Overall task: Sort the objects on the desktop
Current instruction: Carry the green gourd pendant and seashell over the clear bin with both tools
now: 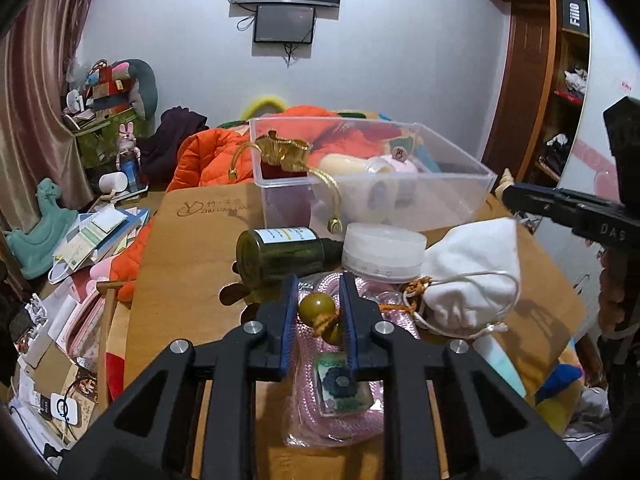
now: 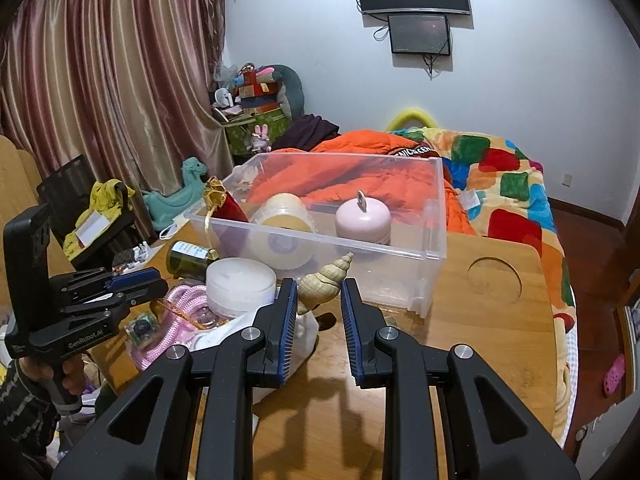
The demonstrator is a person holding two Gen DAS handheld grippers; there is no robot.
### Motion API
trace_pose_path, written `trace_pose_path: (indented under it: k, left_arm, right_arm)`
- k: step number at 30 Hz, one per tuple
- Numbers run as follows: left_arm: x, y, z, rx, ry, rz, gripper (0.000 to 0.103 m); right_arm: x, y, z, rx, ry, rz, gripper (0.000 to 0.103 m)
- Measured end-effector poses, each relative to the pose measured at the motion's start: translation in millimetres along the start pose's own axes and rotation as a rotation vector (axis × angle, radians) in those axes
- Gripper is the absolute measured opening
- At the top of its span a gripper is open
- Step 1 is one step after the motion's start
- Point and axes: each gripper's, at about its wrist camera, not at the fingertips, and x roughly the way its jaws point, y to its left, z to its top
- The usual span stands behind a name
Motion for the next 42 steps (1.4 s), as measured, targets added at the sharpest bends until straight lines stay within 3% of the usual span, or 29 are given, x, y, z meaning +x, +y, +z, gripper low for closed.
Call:
trace_pose_path:
  k: [7, 10, 16, 25, 31, 33, 38, 42]
  left_arm:
    - [-6, 2, 9, -0.018, -0.010, -0.043, 0.007]
    - [-12, 5, 7, -0.011, -0.008, -0.028, 0.009]
    - [-10, 15, -8, -0.059, 0.047, -0.043, 0.030]
    - [15, 6, -12, -0.065, 0.103, -0.087, 0.031]
    - [22, 4, -9, -0.045, 0.093, -0.060, 0.031]
    - [25, -4, -8, 0.004, 0.098, -0.023, 0.030]
    - [20, -13, -10, 0.087, 0.085, 0.023, 0.018]
    - [14, -4, -7, 0.080, 0.072, 0.054, 0.017]
  right_arm:
    - [-3, 6, 3, -0.009, -0.010, 0.012, 0.020]
    - [-5, 8, 2, -0.014, -0.010, 0.021, 0.020]
    - [-5, 22, 2, -0.029, -0.009, 0.070, 0.020]
    - [6, 47, -7, -0.079, 0.023, 0.123, 0.020]
    - [17, 50, -17, -0.083, 0.061, 0.134, 0.020]
    - [18, 49, -19, -0.076, 0.065, 0.139, 0.020]
    - [15, 49, -19, -0.072, 0.063, 0.137, 0.020]
    - [11, 45, -18, -0.057, 0.055, 0.139, 0.020]
